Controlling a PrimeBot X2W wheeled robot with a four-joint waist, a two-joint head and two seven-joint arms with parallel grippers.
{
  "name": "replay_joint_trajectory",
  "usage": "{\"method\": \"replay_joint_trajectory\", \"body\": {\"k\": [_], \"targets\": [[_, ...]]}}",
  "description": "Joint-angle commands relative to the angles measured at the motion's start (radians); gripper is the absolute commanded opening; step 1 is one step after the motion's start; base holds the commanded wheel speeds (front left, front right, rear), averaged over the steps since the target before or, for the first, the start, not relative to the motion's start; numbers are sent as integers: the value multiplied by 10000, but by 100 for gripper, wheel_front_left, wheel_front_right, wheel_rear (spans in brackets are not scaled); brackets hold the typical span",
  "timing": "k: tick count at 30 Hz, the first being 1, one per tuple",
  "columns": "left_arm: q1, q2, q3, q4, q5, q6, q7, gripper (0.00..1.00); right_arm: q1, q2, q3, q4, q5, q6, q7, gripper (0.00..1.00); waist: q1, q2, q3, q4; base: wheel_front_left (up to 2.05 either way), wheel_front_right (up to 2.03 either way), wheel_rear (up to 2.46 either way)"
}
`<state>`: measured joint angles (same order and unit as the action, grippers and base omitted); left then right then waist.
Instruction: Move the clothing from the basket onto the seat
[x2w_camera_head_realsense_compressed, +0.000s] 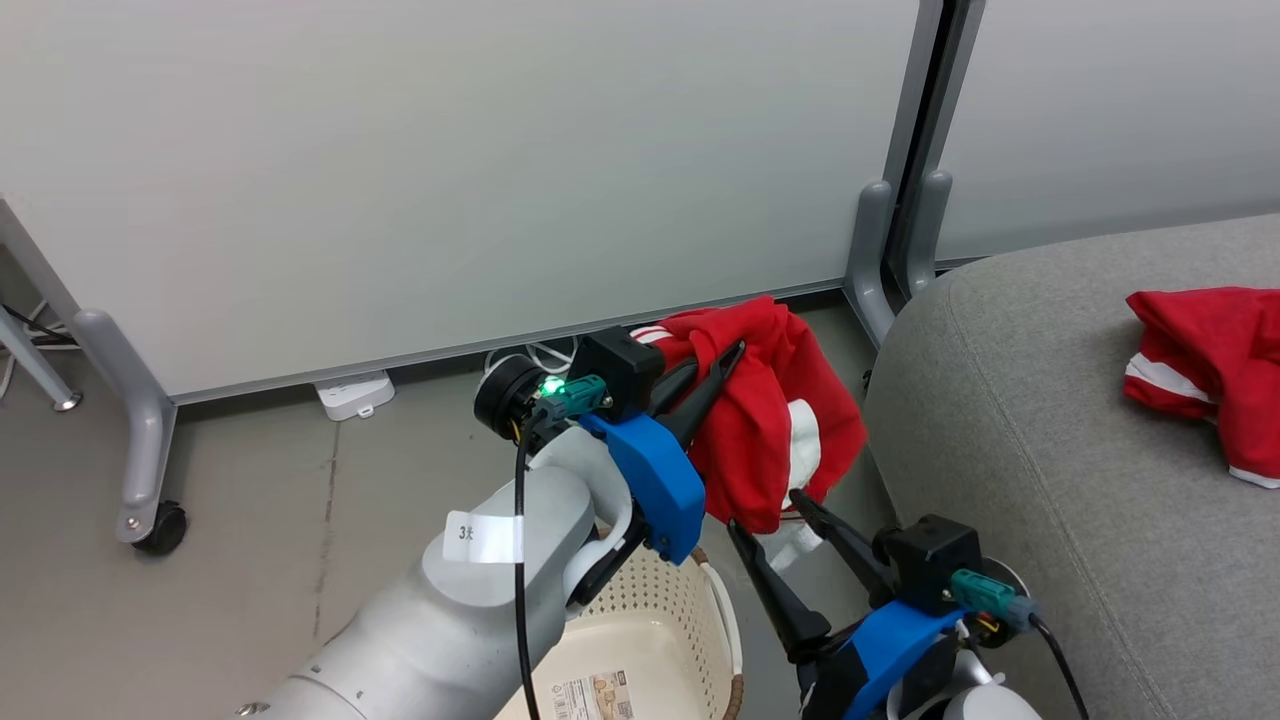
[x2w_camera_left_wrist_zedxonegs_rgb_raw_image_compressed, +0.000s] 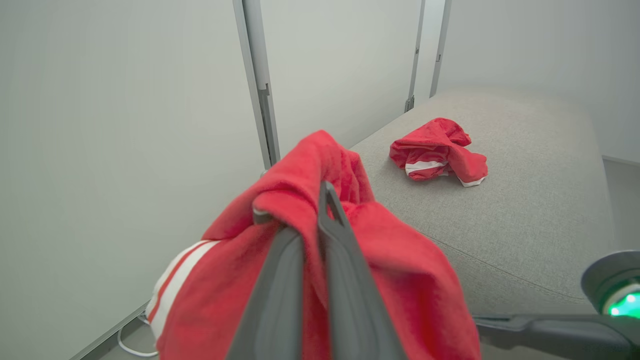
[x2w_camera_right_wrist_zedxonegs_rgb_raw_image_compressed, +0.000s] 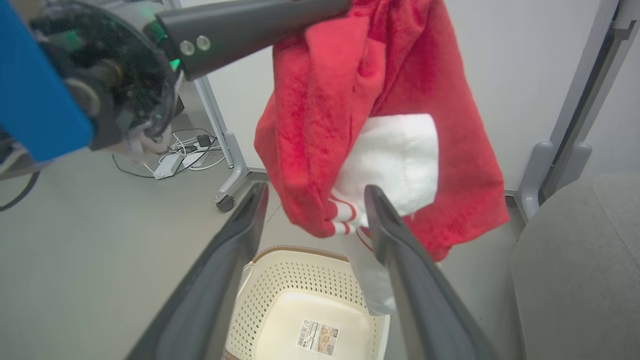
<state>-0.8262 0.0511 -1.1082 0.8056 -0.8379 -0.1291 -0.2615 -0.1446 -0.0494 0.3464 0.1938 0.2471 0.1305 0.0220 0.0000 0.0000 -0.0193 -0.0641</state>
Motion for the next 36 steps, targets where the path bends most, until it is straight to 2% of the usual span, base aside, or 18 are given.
{"method": "replay_joint_trajectory", "body": {"k": [1,9,20,21,22,36], "targets": [[23,-8,40,-27,-39,-18,-54,0,23,-19,28,58,67,3,33,100,0,0,5,7,0,0,0],[-1,-7,-66,-140,-87,-18,-54,0,-800,-19,329,846,464,5,6,100,0,0,55,55,0,0,0],[-86,-8,-219,-274,-192,-18,-54,0,-2689,-19,1280,2889,1007,5,-491,100,0,0,123,119,0,0,0],[-80,-9,-225,-277,-200,-18,-54,0,-2791,-19,1359,3044,1081,3,-533,47,0,0,121,127,0,0,0],[-77,-6,-235,-272,-211,-18,-54,0,-2889,-19,1442,3196,1090,5,-594,0,0,0,121,134,0,0,0],[-27,-8,-177,-153,-208,-18,-54,0,-3408,-19,1928,4231,1446,3,-1202,0,0,0,86,9,0,0,0]]}}
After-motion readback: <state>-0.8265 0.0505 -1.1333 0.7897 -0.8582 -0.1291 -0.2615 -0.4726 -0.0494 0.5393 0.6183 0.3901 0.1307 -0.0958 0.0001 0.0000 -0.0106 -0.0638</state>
